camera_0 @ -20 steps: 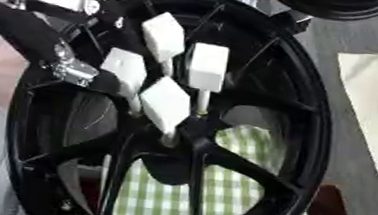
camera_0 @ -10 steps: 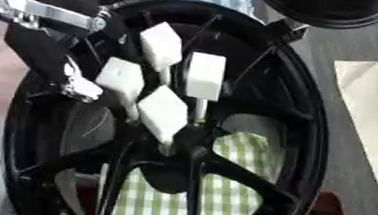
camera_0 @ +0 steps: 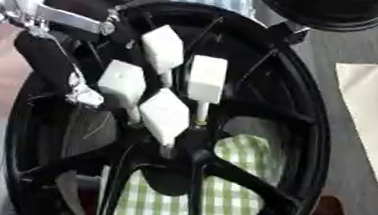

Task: Pull the pin out of the wheel hub.

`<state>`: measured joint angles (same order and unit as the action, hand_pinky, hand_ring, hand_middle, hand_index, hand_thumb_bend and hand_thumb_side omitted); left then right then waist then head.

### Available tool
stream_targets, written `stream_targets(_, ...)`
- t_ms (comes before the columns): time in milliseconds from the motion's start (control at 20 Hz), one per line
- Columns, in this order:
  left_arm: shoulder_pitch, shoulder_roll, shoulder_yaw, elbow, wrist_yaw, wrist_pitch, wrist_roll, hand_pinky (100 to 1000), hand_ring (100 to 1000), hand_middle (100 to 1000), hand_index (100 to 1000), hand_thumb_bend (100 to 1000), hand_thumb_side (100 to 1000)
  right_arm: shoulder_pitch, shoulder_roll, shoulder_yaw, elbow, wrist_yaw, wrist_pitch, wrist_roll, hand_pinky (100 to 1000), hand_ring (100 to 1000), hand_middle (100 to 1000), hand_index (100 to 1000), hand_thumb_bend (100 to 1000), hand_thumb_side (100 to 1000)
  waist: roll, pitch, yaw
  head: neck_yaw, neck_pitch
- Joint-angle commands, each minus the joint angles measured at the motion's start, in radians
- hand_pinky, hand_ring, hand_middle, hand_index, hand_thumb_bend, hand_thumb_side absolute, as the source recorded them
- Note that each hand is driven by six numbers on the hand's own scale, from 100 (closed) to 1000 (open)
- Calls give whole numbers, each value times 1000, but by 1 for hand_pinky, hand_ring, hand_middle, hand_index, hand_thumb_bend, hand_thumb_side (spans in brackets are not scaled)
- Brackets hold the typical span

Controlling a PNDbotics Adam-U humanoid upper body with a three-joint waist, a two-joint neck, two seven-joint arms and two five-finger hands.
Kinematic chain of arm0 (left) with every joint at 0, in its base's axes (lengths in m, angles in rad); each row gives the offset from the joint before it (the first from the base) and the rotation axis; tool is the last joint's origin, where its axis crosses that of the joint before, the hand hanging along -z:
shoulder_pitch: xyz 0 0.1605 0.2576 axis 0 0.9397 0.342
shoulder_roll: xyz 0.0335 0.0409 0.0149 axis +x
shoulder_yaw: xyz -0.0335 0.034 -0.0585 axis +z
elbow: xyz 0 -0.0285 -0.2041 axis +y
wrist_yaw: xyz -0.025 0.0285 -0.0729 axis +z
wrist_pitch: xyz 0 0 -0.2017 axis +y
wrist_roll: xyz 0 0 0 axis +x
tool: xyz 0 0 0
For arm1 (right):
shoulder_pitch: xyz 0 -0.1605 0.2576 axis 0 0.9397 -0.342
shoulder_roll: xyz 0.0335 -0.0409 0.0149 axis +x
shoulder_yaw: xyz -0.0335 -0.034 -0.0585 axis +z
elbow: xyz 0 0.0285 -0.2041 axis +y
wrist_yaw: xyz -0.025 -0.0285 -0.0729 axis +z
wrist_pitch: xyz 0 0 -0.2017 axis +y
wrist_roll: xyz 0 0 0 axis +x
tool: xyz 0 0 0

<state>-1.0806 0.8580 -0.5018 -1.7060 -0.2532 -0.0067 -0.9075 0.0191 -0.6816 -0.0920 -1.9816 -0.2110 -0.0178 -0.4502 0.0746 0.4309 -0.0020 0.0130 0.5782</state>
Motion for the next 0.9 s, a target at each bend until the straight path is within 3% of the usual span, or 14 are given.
stream_targets(50, -19, 11, 7, -1, 7, -6, 0, 830, 734, 608, 748, 268, 354, 1, -11, -8, -18, -7, 0, -4, 816, 540, 608, 659, 100, 757, 11, -62, -3, 6, -13)
stream_targets(250, -18, 7, 4, 8, 30, 3, 0, 804, 644, 488, 620, 124, 232, 2, -8, -11, -18, -8, -1, -9, 816, 540, 607, 659, 100, 756, 10, -62, -4, 9, -14)
stream_targets(350, -16, 5, 7, 9, 52, 13, 0, 785, 596, 423, 544, 100, 178, 3, -8, -11, -18, -8, -1, -12, 816, 540, 607, 659, 100, 756, 9, -62, -4, 10, -14)
stream_targets(550, -7, 10, 39, -5, 104, 42, 17, 743, 509, 292, 416, 100, 224, 5, -6, -13, -18, -9, -1, -18, 816, 539, 607, 659, 100, 756, 8, -62, -3, 10, -13)
stream_targets(850, 1, 20, 128, -44, 181, 112, 97, 723, 454, 203, 328, 100, 245, 8, -4, -17, -18, -11, -2, -26, 816, 539, 607, 657, 100, 754, 6, -65, 1, 6, -10)
stream_targets(900, 0, 22, 145, -51, 193, 123, 111, 723, 453, 202, 325, 100, 329, 9, -5, -18, -18, -11, -2, -28, 816, 539, 607, 657, 100, 757, 5, -65, 3, 5, -9)
